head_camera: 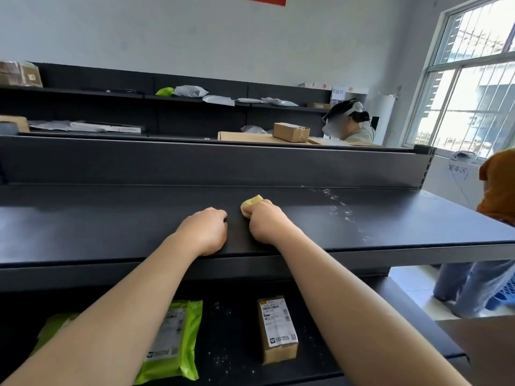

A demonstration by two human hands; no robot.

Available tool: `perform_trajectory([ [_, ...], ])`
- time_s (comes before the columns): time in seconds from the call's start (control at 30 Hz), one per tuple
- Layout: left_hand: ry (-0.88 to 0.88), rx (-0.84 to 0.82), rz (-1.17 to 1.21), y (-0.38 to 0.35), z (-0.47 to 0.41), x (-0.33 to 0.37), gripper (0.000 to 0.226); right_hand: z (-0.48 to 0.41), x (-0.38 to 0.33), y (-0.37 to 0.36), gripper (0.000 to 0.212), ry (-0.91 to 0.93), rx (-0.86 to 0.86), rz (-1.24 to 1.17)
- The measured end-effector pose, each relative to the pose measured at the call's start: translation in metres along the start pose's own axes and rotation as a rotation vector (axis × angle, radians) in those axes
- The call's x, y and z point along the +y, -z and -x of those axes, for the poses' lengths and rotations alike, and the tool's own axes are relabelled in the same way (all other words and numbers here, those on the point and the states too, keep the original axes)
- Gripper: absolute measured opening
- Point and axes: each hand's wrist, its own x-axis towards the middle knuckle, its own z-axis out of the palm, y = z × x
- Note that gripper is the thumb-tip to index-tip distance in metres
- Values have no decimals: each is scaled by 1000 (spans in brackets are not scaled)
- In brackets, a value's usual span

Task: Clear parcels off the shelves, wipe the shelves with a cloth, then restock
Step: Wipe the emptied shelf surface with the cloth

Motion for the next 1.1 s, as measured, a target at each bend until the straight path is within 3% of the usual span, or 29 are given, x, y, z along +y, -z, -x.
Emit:
perform_trajectory([
  [0.1, 25, 9, 68, -4, 2, 0, 36, 9, 42, 13, 46, -44, 7, 23],
  [0.23, 44, 48, 121, -10, 6, 1, 28, 22, 104, 38, 26, -192, 43, 46],
  [0.3, 64, 74, 157, -12, 6, 2, 19, 29, 110, 47, 26, -230, 96, 26],
  [0.43, 76, 124, 213, -10, 8, 4, 22, 33, 49, 34, 37, -30, 145, -15],
  [0.53, 62, 141, 208, -8, 14, 5, 29, 44, -9, 7, 28, 120, 76, 31],
  [0.7, 76, 170, 189, -8, 23, 10, 32, 62, 2, 2, 24, 137, 86, 27],
  [0.87, 38, 128, 185, -11, 27, 13, 28, 63, 67, 16, 52, 10, 79, -5],
  [0.97, 14, 106, 184, -8, 30, 16, 19, 64, 110, 28, 53, -124, 83, 1],
  [1.1, -1, 70, 171, -4, 33, 20, 25, 68, 157, 51, 42, -274, 103, 28],
])
